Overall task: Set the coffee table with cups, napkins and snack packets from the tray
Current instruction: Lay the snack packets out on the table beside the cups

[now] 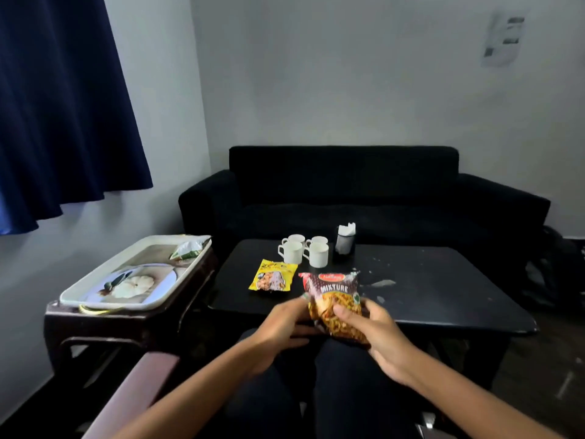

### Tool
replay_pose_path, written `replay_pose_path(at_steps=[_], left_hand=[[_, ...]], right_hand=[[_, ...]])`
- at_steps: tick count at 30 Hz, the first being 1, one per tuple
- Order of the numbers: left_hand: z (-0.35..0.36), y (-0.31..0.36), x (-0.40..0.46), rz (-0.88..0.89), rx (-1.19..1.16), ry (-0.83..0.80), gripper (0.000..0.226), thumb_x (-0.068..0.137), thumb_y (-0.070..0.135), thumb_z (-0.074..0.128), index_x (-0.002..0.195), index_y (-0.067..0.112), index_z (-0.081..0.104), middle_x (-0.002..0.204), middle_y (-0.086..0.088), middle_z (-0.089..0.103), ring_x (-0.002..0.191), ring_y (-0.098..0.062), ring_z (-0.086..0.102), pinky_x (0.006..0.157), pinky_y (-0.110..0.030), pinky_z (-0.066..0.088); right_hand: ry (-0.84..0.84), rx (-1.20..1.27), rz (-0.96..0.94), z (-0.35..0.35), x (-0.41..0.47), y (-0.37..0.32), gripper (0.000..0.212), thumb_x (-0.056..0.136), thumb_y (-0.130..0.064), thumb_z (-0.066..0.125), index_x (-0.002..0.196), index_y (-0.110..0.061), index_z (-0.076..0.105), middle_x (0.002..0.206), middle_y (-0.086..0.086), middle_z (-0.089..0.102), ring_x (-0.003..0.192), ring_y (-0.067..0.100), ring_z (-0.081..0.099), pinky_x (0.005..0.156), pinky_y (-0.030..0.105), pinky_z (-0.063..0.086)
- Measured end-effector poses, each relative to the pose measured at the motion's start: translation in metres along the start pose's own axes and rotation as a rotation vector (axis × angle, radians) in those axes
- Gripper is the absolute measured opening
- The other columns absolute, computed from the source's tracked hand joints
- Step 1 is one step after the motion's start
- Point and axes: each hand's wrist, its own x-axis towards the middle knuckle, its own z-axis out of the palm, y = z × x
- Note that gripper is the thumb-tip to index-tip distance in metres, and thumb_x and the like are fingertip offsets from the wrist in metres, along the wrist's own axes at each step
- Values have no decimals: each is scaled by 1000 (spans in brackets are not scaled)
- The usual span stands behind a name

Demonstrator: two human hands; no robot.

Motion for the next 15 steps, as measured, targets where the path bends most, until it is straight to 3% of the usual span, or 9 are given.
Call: replay_pose_path(at_steps=[5, 10, 12, 15], left_hand=[[-1, -7, 3, -57, -5, 227, 20, 95, 31, 50, 104, 20, 64, 93, 6, 71, 80, -15, 69, 73, -28, 47], [10, -20, 3, 17, 110, 223, 13, 91, 25, 62, 84, 16, 69, 78, 6, 70, 65, -8, 61, 51, -12, 44], [18, -25, 2, 150, 82, 319, 11, 88, 24, 66, 80, 18, 70, 77, 6, 71, 68, -7, 63, 57, -11, 48], [26, -30, 1, 249, 140, 488, 5, 83, 27, 72, 79, 28, 71, 77, 7, 72, 75, -9, 68, 72, -28, 57]], right_hand=[[90, 98, 50, -1, 4, 5, 65, 59, -32, 78, 116, -11, 55, 111, 8, 70, 105, 24, 65, 99, 43, 48], [134, 193, 69, 2, 5, 10, 67, 59, -30, 78, 117, -9, 53, 112, 11, 68, 104, 25, 65, 96, 44, 50], [133, 236, 73, 2, 6, 10, 64, 65, -26, 77, 121, -7, 51, 113, 11, 68, 104, 26, 65, 93, 42, 51], [123, 279, 74, 3, 6, 7, 67, 62, -25, 77, 121, -6, 50, 112, 12, 68, 103, 26, 65, 90, 40, 52]])
